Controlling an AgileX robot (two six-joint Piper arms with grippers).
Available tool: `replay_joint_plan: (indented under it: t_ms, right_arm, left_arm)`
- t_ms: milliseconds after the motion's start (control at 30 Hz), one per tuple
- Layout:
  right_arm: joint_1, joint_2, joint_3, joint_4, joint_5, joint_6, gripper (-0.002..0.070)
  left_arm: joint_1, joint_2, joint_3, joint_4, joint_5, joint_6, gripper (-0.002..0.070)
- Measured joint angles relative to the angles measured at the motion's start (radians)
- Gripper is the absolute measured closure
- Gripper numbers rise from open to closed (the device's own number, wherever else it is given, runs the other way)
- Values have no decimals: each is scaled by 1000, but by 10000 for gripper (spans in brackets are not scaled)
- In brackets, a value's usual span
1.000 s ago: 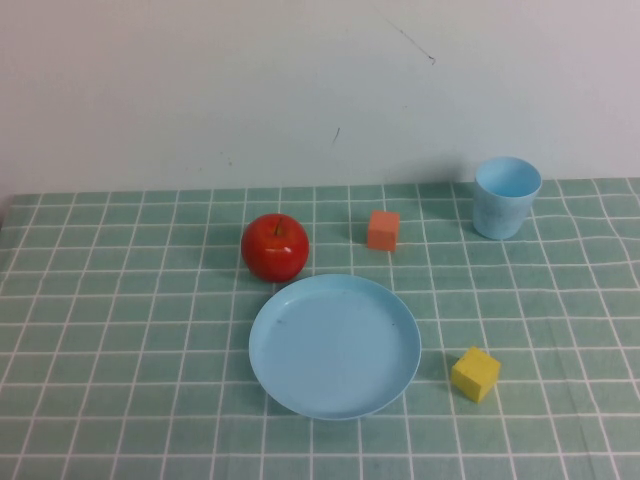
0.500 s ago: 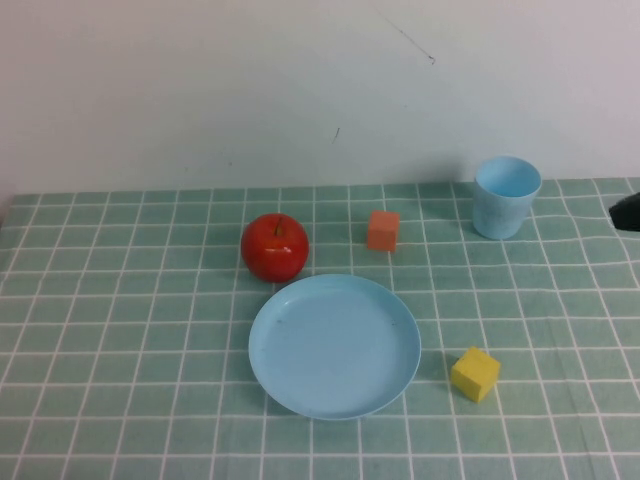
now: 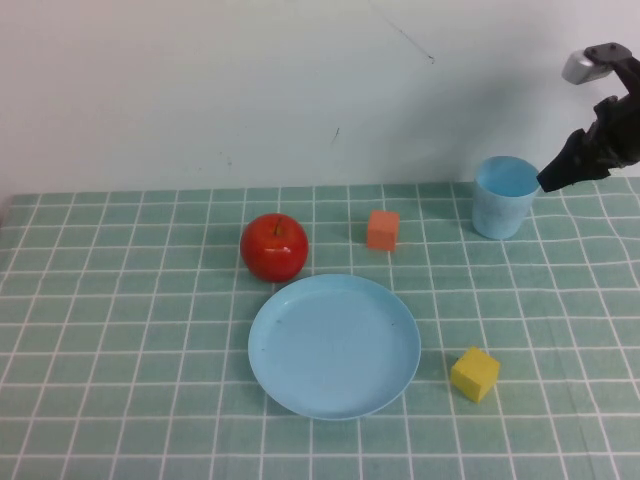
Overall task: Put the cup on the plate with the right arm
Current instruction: Pick up the cup from the table
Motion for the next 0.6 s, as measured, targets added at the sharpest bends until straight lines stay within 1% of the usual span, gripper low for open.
replay_joint_plan:
  t_ms: [67, 133, 300, 367, 533, 600]
  right_arm:
    - [0, 57, -107, -52, 29, 60, 337]
    - [0, 78, -162, -79, 38, 88, 335]
    - [0, 78, -186, -78, 19, 88, 331]
    - [0, 78, -186, -53, 9, 88, 316]
    - [0, 78, -184, -14, -34, 82, 169]
    - [0, 79, -184, -9, -52, 82, 150]
  left_arm:
    - [0, 0, 0, 0, 0, 0, 678]
    - [0, 0, 0, 0, 0, 0, 678]
    - [0, 0, 0, 0, 0, 0, 678]
    - [0, 0, 0, 0, 0, 0, 678]
    - [0, 0, 0, 0, 0, 0, 678]
    - [0, 0, 0, 0, 0, 0, 678]
